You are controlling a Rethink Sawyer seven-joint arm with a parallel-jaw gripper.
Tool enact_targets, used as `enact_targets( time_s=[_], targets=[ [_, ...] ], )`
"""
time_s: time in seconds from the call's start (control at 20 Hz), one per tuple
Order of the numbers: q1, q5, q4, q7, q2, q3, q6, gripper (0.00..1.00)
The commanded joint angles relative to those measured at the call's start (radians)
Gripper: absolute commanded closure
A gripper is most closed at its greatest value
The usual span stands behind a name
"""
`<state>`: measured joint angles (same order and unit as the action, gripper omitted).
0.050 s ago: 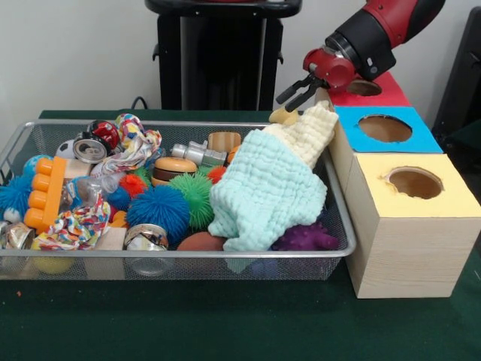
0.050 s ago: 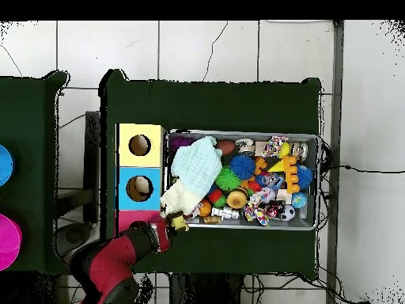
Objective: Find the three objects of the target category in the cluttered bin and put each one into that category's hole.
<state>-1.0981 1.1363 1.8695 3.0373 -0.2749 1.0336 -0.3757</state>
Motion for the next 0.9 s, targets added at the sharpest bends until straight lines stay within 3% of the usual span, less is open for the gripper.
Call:
enact_targets(
  time_s=[0.05,0.45,0.65,0.9],
  targets=[
    [0.058,-0.048,-0.16,0.233,0.065,-0.182,-0.139,0.0],
    [0.178,-0.001,0.006,-0.029,0.331,-0.413,0.054,0.0],
    [0.237,-0.061,0.052,-0.082,0.417,-0.461,0.095,0.0],
    [0.282,-0.162,0.066,-0.08,0.458,-0.462,0.113,0.0]
  ],
)
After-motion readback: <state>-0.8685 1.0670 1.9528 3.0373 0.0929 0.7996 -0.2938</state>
